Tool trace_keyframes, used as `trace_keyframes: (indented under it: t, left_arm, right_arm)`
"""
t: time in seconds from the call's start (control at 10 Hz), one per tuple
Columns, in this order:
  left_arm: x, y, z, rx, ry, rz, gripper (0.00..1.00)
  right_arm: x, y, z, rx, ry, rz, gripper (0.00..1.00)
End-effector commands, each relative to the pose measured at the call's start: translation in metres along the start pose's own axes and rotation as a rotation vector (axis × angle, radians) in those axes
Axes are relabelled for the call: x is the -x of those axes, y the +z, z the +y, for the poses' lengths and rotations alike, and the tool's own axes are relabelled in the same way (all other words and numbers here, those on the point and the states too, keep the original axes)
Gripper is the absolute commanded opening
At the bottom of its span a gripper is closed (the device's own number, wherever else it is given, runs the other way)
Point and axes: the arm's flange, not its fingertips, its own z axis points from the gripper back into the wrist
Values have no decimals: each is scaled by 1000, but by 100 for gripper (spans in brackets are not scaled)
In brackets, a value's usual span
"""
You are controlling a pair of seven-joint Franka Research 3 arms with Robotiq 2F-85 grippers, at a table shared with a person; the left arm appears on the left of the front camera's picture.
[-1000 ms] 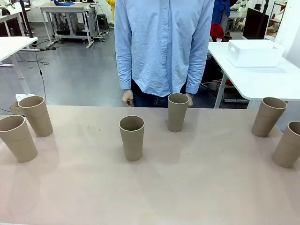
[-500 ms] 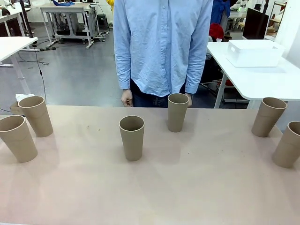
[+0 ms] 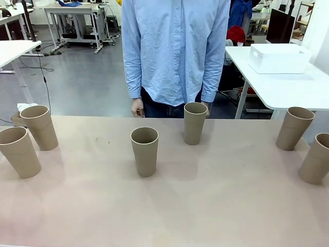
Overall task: Stack the cups and store them in the basket.
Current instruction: Pick up two Reusable plastic cups , one in each hand.
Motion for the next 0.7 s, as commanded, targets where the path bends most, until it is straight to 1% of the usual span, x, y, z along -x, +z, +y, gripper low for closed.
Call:
trace_keyframes:
  t: [0.0, 0.3, 0.6]
  left_arm:
    - [34, 28, -12, 43, -26, 2, 100]
    - [55, 22, 0, 116, 26, 30, 100]
    - [62, -4, 11, 129, 29, 18, 100]
  right_arm:
    - [9, 4, 1, -39, 43, 19, 100]
    - [26, -6, -6, -69, 25, 13, 100]
    - [37, -15, -12, -91, 19, -3, 100]
